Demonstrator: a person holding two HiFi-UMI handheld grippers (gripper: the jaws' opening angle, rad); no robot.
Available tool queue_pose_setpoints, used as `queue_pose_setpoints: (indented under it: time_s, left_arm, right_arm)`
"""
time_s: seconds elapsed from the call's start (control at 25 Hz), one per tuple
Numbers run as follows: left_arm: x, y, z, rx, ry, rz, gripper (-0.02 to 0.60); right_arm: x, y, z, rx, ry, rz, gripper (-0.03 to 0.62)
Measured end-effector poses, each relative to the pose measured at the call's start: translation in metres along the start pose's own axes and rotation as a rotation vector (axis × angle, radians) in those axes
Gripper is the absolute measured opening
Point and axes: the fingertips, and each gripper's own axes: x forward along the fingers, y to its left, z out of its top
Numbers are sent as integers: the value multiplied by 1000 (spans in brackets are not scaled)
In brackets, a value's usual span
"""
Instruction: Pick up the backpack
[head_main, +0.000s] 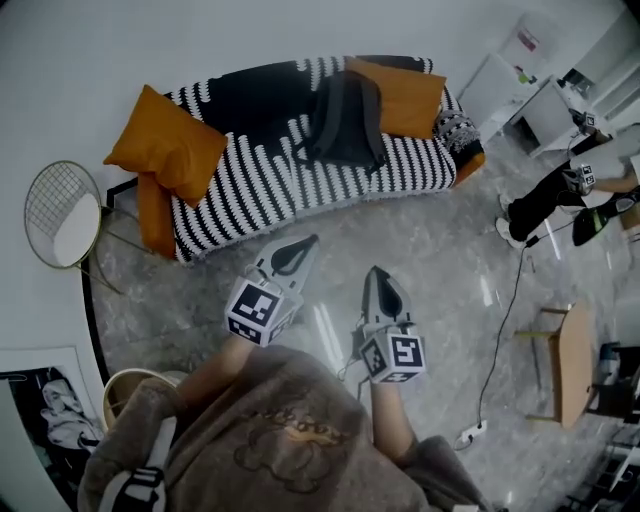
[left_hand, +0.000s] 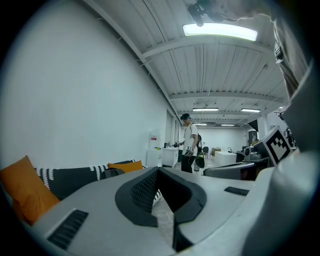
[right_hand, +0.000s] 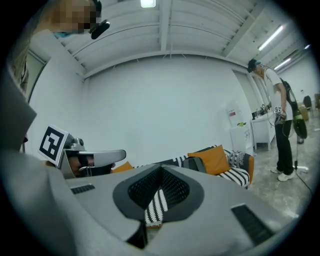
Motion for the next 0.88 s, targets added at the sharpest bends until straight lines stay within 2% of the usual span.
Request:
queue_pose_setpoints:
  time_s: [0.2,0.52,0.88]
  left_arm:
    - [34,29,7,10,-1,-20,0]
    - [78,52,9,-13,8,-31,0]
    - [142,87,8,-13,10,0,0]
  right_arm:
    - [38,-13,15,-10,-22,-19,5]
    - [80,-40,25,-11,-2,-35,5]
    - [142,-85,34,-11,-5,-16,5]
